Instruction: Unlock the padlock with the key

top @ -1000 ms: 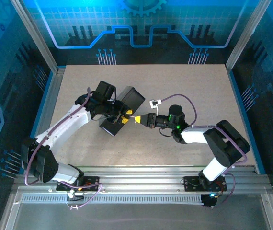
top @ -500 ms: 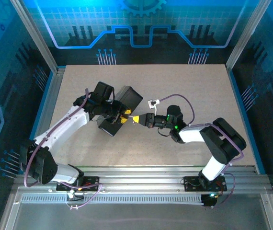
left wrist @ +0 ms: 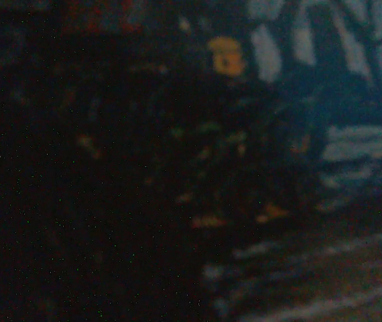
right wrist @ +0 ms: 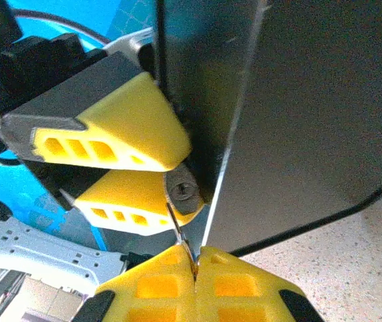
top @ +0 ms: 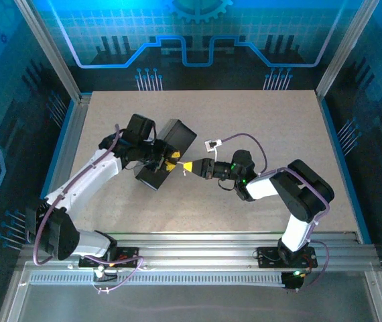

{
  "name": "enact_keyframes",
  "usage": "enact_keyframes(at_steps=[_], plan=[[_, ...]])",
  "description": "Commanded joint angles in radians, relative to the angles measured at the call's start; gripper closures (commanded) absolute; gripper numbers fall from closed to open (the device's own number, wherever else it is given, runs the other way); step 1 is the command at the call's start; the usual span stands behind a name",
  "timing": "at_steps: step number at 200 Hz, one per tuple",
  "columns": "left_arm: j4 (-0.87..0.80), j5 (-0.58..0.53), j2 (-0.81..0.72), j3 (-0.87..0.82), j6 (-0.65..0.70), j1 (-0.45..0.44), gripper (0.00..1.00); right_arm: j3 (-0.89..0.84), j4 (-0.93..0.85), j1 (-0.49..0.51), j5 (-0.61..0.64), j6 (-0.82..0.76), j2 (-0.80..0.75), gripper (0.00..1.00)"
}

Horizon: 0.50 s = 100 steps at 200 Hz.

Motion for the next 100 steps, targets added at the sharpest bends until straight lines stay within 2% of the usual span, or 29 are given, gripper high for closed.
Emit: enact_keyframes(at_steps=[1,100], plan=[[0.050,0.049,-0.055,0.000,0.042,0.018,1.00,0.017,0.084,0.021,-0.025,0.003,-0.006,1.00],[0.070,0.061,-0.068,-0.019,0.031,0.030,1.00,0.012,0.085,-0.003,0.034,0.031,0.015,1.00]])
